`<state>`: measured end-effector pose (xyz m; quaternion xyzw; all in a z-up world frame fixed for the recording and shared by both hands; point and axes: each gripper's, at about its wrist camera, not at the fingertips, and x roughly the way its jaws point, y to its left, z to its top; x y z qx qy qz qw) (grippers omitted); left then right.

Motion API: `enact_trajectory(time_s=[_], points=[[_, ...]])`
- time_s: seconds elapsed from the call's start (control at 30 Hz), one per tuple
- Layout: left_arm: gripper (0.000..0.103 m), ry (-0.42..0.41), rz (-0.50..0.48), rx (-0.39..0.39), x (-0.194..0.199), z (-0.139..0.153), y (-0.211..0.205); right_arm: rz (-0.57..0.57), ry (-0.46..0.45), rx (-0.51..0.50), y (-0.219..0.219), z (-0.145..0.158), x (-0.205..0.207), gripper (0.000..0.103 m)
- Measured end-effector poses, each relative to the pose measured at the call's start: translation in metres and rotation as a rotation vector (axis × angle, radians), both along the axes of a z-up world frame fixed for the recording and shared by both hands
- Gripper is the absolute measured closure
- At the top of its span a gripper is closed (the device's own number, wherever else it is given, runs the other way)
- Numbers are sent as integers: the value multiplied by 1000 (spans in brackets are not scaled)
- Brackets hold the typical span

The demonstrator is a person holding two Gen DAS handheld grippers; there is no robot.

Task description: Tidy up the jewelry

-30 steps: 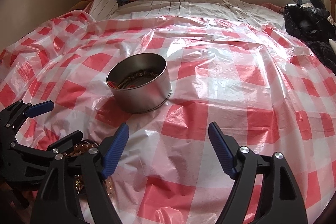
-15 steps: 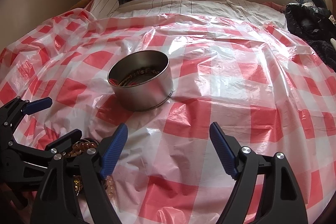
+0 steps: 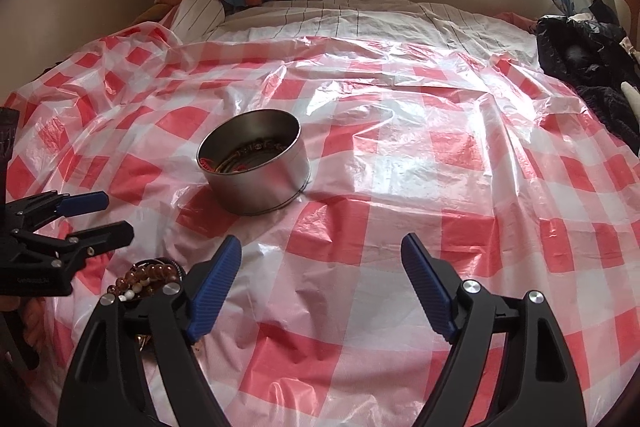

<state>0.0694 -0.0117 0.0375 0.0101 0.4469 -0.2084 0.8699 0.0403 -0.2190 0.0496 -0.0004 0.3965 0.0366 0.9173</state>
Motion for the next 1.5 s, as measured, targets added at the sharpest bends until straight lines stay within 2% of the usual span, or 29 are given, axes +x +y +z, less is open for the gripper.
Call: enact_trajectory(time_s=[0.1, 0.2, 0.27, 0.3, 0.37, 0.4, 0.5, 0.6, 0.73, 0.97, 1.1, 1.17, 1.2, 1.23, 1.27, 1.3, 1.33, 1.4, 1.5], points=[[35, 2, -70, 38, -7, -6, -19, 11, 4, 6, 0, 5, -6, 24], [52, 19, -147, 62, -16, -11, -33, 10, 12, 6, -2, 8, -12, 24], [74, 31, -187, 94, -20, -15, -41, 7, 11, -2, -4, 11, -17, 24], [77, 18, -192, 127, -23, -16, -44, 6, 12, -2, -5, 12, -19, 24], [93, -7, -203, 190, -26, -15, -47, 15, 15, 19, -7, 14, -23, 24], [93, -6, -205, 178, -26, -12, -44, 22, 15, 29, -7, 15, -25, 24], [93, -5, -201, 55, -28, 8, -31, 45, 13, 44, -3, 19, -29, 24], [93, 4, -178, -101, -26, 25, -11, 66, 15, 37, 3, 20, -34, 24], [93, -2, -150, -342, -22, 44, 23, 112, 33, 21, 17, 15, -34, 24], [93, 3, -36, -493, -14, 49, 63, 218, 63, 42, 51, 4, -30, 24], [93, -1, 5, -476, -12, 49, 72, 253, 60, 9, 70, 1, -28, 24], [93, -17, 41, -345, -12, 47, 67, 267, 63, 7, 76, -1, -27, 24], [93, -4, 40, -342, -11, 44, 68, 273, 56, 12, 78, -1, -27, 24], [93, 44, 40, -377, -7, 38, 71, 280, 48, 16, 80, 1, -27, 24], [93, 54, 63, -293, -5, 32, 68, 286, 44, 12, 82, 2, -28, 24], [93, 24, 92, -122, -4, 26, 61, 287, 43, 4, 84, 2, -27, 24], [93, 4, 122, 3, -2, 19, 57, 287, 44, -2, 85, 1, -27, 24], [93, 44, 137, -106, 3, 16, 67, 289, 58, -8, 88, -2, -24, 24], [93, 11, 142, -138, 1, 28, 74, 302, 64, -6, 90, -4, -22, 24]])
